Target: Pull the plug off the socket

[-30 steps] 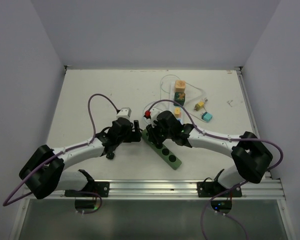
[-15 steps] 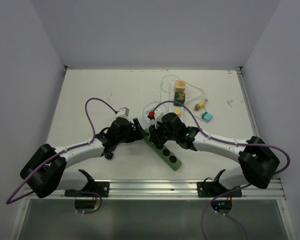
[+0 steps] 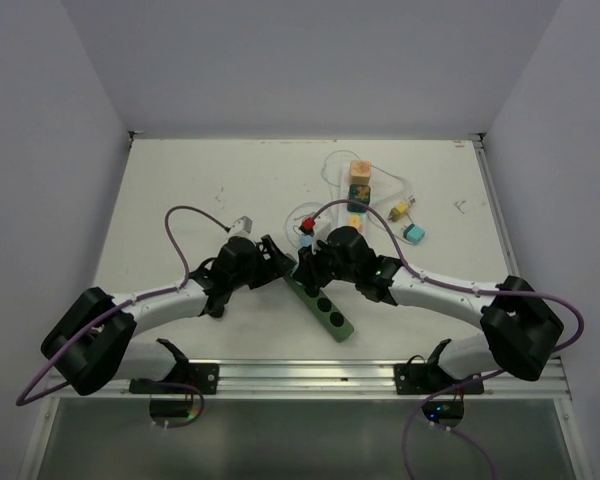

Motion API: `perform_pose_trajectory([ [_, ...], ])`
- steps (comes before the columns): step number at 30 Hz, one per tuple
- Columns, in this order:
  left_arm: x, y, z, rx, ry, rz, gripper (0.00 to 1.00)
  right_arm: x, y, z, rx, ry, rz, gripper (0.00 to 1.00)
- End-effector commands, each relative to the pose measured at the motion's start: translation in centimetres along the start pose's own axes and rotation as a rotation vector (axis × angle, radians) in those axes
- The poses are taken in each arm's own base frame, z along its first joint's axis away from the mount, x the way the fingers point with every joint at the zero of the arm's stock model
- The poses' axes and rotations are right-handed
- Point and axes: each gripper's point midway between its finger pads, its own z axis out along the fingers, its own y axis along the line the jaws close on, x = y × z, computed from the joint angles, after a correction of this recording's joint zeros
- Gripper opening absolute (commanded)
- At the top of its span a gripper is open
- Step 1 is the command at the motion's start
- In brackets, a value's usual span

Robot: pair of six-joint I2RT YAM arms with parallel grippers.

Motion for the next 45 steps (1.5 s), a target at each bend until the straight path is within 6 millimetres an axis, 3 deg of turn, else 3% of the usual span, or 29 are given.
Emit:
perform_pose_trajectory([
  [1,-0.4,0.1,-0.1,0.023,-0.025,-0.059,0.76,-6.3,3.3,-1.0,-0.125,-0.220,0.024,0.00],
  [4,-0.8,0.2,-0.3,0.035,-0.043,-0.084,0.65,-6.2,3.4,-0.8,-0.136,-0.229,0.053,0.00],
  [9,-1.8,0.6,-0.8,0.023,-0.088,-0.092,0.56,-6.5,3.6,-0.8,-0.149,-0.250,0.080,0.00],
  [17,-2.6,1.3,-1.3,0.009,-0.126,-0.088,0.27,-6.4,2.7,-0.9,-0.096,-0.253,0.104,0.00],
  [28,-3.1,2.4,-2.3,0.000,-0.171,0.004,0.02,-6.5,-1.5,-1.1,-0.075,-0.261,0.257,0.00],
  [38,-3.5,3.0,-2.6,-0.027,-0.187,0.059,0.00,-6.0,-1.6,-0.6,-0.076,-0.232,0.249,0.00],
  [45,-3.9,7.4,-2.1,-0.331,-0.142,0.121,0.00,-6.7,-0.4,-0.8,0.090,-0.200,0.089,0.00],
])
